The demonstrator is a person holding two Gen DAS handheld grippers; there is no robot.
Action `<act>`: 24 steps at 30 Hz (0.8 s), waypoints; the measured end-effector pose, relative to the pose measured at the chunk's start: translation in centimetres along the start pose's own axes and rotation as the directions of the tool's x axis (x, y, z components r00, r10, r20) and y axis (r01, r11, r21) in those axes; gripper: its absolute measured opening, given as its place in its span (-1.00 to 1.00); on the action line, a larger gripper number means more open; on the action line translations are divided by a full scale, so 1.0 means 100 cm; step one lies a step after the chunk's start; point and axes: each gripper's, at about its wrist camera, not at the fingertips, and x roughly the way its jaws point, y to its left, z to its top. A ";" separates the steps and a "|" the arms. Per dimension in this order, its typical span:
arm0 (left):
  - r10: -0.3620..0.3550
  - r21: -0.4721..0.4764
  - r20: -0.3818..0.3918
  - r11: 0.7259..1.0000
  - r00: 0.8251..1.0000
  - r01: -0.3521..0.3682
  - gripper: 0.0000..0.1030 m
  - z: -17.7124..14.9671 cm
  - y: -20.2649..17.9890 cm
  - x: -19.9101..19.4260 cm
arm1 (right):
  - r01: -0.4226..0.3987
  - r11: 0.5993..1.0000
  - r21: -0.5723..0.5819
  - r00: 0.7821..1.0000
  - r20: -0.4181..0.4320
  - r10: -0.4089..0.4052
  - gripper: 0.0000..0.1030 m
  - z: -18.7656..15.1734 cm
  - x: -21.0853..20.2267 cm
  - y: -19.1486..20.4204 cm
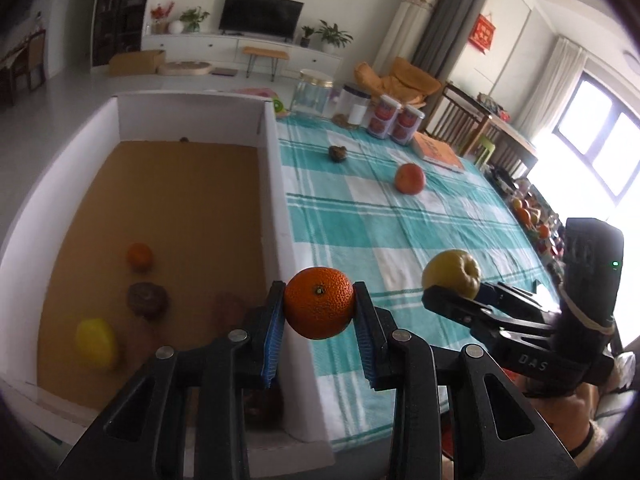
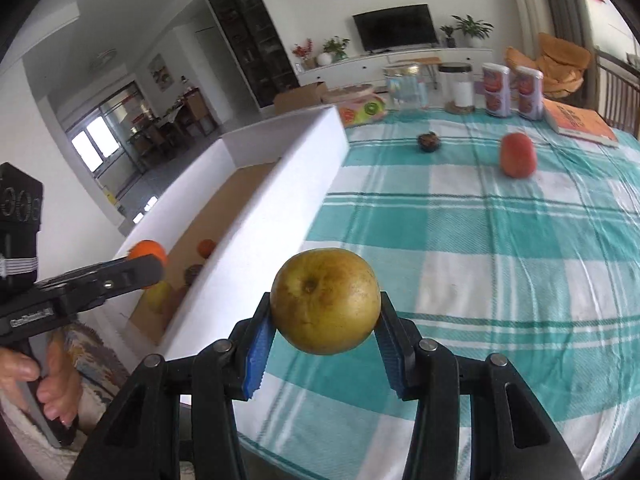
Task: Organize fruits
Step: 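Grasp the tangerine with the left tool while the right tool carries the pear to the box, then open both tools over the white box, dropping tangerine and pear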
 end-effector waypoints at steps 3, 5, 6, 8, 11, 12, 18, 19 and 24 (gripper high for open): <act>0.070 -0.070 0.022 0.995 0.997 -0.068 -0.35 0.002 0.033 -0.006 | -0.069 0.993 -0.094 0.997 -0.037 0.065 -0.07 0.015 0.012 0.049; 0.117 -0.112 0.025 0.987 0.993 -0.113 -0.35 0.002 0.053 -0.007 | -0.117 0.984 -0.135 0.991 -0.077 0.108 -0.07 0.019 0.024 0.076; 0.143 -0.129 0.023 0.982 0.990 -0.139 -0.35 0.001 0.062 -0.008 | -0.138 0.979 -0.152 0.987 -0.100 0.124 -0.07 0.020 0.032 0.088; 0.198 -0.157 0.013 0.969 0.980 -0.193 -0.35 0.000 0.080 -0.008 | -0.164 0.970 -0.182 0.979 -0.147 0.139 -0.07 0.018 0.049 0.107; 0.281 -0.185 -0.010 0.943 0.960 -0.278 -0.34 -0.005 0.103 -0.006 | -0.182 0.958 -0.222 0.968 -0.211 0.135 -0.07 0.013 0.075 0.130; 0.301 -0.194 -0.020 0.935 0.954 -0.299 -0.34 -0.007 0.109 -0.004 | -0.189 0.953 -0.235 0.964 -0.230 0.134 -0.07 0.011 0.083 0.135; 0.378 -0.218 -0.057 0.899 0.924 -0.381 -0.19 -0.017 0.129 0.003 | -0.176 0.940 -0.293 0.952 -0.295 0.086 -0.06 0.001 0.115 0.153; 0.392 -0.220 -0.055 0.893 0.918 -0.394 0.13 -0.016 0.130 0.003 | -0.164 0.938 -0.304 0.952 -0.296 0.071 -0.05 0.000 0.117 0.154; 0.442 -0.233 0.017 0.874 0.897 -0.427 0.67 -0.011 0.123 -0.005 | -0.146 0.947 -0.285 0.978 -0.186 0.095 0.48 0.012 0.092 0.142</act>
